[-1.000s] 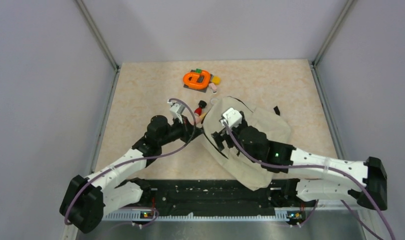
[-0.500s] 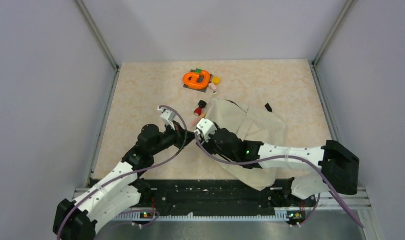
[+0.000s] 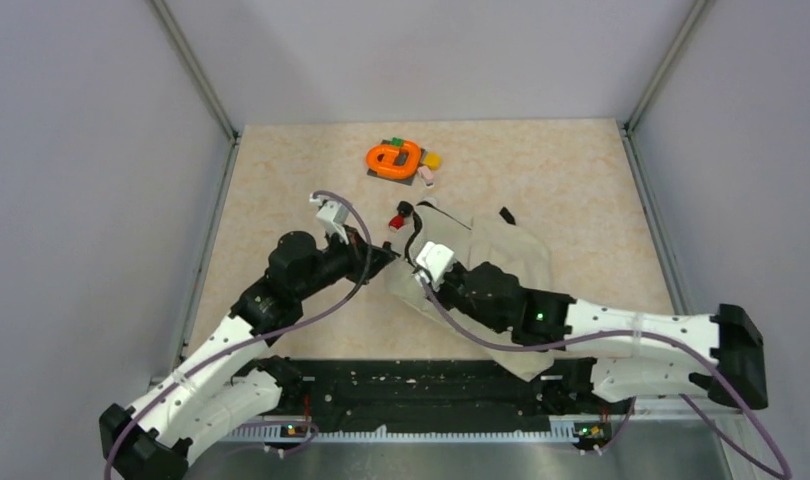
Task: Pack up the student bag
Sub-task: Zip the student bag at the center of the board.
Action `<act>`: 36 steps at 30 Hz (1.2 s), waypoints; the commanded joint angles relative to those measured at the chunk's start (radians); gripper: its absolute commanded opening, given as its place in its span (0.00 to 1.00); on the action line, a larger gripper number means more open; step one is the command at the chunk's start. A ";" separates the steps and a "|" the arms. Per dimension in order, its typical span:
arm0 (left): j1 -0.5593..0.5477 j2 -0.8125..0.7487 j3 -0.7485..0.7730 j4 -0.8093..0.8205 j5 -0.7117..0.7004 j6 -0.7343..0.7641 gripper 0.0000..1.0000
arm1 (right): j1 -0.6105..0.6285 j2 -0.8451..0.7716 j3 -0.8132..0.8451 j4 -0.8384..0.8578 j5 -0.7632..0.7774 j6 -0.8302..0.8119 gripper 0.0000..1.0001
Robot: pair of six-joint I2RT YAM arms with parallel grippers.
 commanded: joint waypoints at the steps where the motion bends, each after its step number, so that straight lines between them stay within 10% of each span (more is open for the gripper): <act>1: 0.032 0.058 0.155 -0.058 -0.230 0.030 0.00 | 0.019 -0.254 0.005 -0.040 -0.055 -0.041 0.00; 14: 0.064 0.130 0.294 -0.056 -0.251 -0.083 0.00 | 0.020 -0.634 0.071 -0.168 -0.204 -0.060 0.00; 29: 0.065 0.134 0.299 0.191 0.460 0.006 0.00 | 0.019 -0.419 0.038 -0.264 -0.073 -0.009 0.01; 36: 0.061 0.087 0.050 0.283 0.576 -0.102 0.00 | 0.019 -0.394 -0.050 -0.154 -0.089 0.029 0.66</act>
